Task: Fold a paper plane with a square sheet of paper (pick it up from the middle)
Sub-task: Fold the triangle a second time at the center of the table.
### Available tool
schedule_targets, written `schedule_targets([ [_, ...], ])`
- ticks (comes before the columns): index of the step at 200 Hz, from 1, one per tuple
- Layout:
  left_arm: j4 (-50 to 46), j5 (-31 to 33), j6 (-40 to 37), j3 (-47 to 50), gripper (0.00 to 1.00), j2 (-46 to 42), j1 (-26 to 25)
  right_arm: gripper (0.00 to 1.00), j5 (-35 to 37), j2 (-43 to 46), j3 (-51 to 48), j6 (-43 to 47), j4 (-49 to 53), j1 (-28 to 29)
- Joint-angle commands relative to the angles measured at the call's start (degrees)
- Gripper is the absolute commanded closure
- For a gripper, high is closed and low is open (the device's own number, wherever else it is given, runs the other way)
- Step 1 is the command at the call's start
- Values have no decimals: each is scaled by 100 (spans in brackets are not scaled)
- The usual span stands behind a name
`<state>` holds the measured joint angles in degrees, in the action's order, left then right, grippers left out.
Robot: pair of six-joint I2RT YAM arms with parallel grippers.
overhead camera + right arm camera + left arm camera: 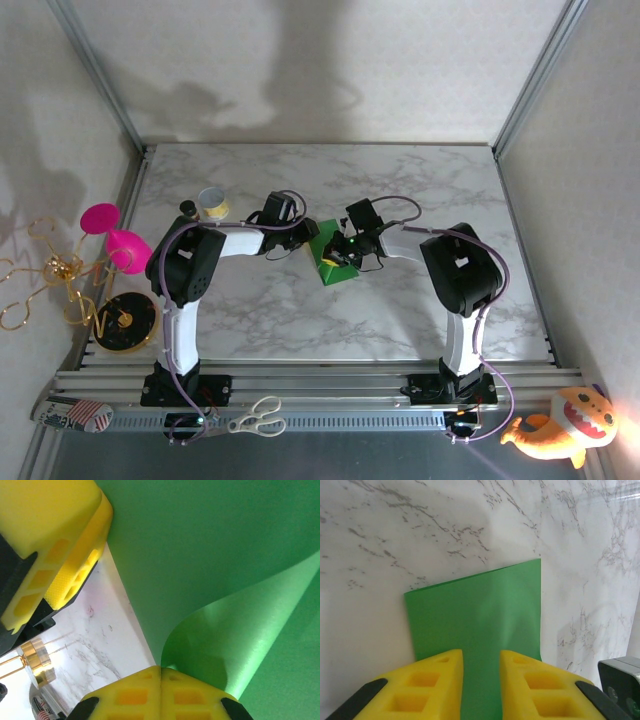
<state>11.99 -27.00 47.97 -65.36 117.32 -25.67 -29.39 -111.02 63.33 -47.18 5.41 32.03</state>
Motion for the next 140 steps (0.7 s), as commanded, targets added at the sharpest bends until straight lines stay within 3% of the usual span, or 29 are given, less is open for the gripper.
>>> schedule_targets([
  [1, -505, 156, -73, 94, 74, 292, -52, 100, 160, -51, 158, 50, 127, 58],
  [140, -505, 187, -23, 147, 74, 292, -60, 100, 342, -34, -14, -143, -102, 66],
])
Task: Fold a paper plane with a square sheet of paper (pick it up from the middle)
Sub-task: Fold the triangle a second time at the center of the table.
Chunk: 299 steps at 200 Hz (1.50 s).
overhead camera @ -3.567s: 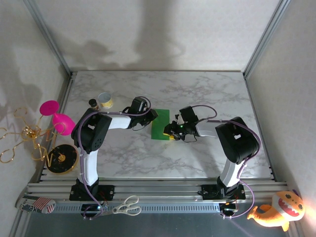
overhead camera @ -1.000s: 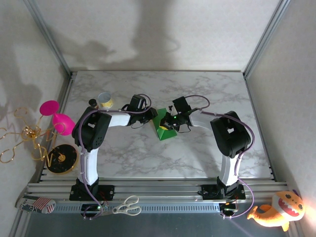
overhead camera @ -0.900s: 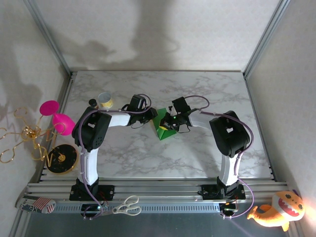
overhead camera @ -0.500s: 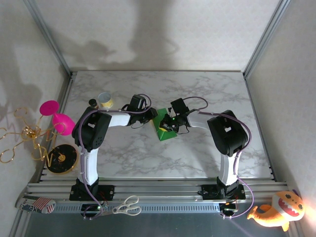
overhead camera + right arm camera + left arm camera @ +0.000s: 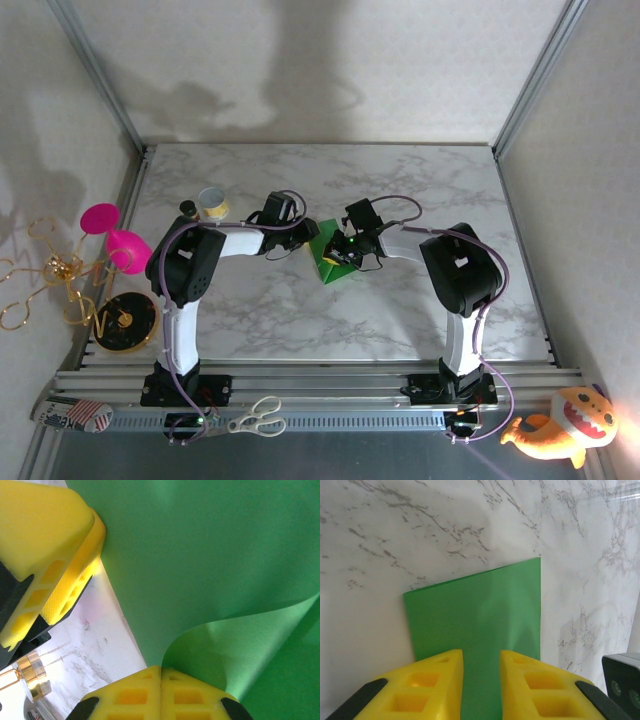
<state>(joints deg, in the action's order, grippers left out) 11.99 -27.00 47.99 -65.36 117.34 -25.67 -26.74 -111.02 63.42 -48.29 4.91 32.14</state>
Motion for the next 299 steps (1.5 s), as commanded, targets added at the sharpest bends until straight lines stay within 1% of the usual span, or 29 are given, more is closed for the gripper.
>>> schedule_targets([
  [1, -505, 187, -26, 147, 74, 290, -61, 100, 79, -34, -23, -31, -51, 55],
  [243, -526, 204, -16, 169, 74, 254, -60, 99, 122, -271, -41, -110, -7, 73],
  [266, -535, 212, -13, 157, 74, 247, -61, 97, 113, -280, -51, -128, -22, 73],
  [299, -653, 218, -27, 31, 74, 182, -61, 83, 71, -297, -61, -148, -15, 73],
])
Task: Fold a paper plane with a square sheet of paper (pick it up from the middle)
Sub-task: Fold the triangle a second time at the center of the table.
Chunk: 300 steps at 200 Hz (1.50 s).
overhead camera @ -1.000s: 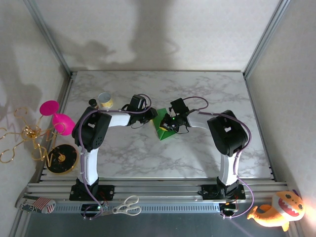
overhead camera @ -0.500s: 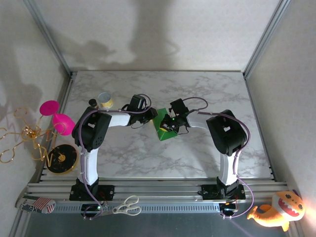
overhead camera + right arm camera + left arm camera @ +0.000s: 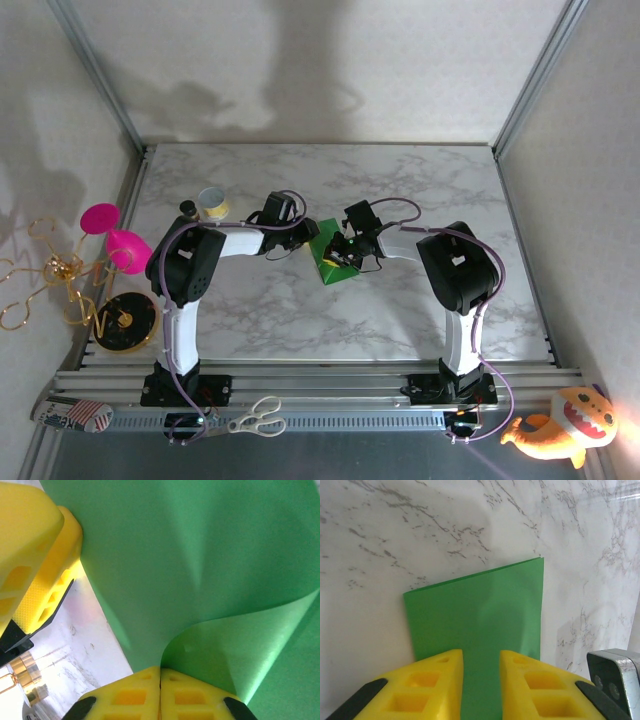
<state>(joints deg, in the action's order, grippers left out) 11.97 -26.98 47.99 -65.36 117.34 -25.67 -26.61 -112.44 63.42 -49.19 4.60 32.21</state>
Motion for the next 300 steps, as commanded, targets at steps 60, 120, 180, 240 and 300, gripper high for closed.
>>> schedule_targets([
  [60, -795, 258, 108, -252, 69, -401, 140, 65, 12, -155, -84, -56, -3, 69],
  [120, -689, 396, 248, 208, 67, -1108, 256, 57, 24, -160, -84, -23, 36, 60],
  [180, -695, 343, 307, 571, 78, -1328, -71, 71, 177, -190, -102, 82, 280, 58],
  [240, -654, 213, 395, 692, 92, -1107, -466, 94, 264, -243, -108, 128, 453, 59],
  [300, -685, 237, 431, 649, 100, -788, -658, 95, 314, -225, -102, 129, 502, 58],
])
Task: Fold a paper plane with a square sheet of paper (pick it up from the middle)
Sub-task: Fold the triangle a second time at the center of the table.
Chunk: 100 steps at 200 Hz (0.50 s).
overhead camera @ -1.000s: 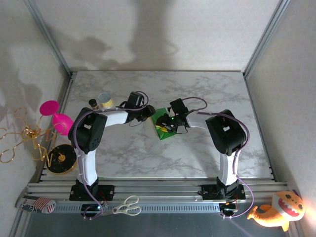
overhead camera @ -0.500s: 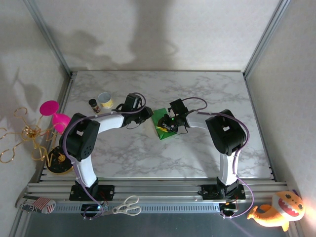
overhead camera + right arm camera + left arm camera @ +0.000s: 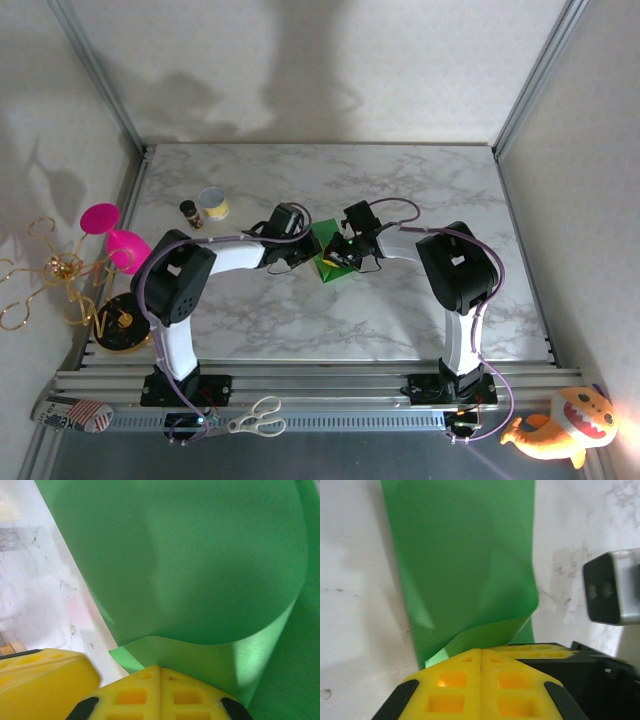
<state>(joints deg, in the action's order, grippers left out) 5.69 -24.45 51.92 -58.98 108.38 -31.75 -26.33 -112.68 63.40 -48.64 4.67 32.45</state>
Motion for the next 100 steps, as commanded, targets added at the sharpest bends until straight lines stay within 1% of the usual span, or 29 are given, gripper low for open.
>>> schedule_targets([
  [1, -58, -17, 38, 10, 100, 111, -51, 95, 286, -201, -100, 70, 489, 34],
  [100, -329, 268, -128, -43, 100, 387, -112, 95, 246, -150, -128, 26, 413, 40],
])
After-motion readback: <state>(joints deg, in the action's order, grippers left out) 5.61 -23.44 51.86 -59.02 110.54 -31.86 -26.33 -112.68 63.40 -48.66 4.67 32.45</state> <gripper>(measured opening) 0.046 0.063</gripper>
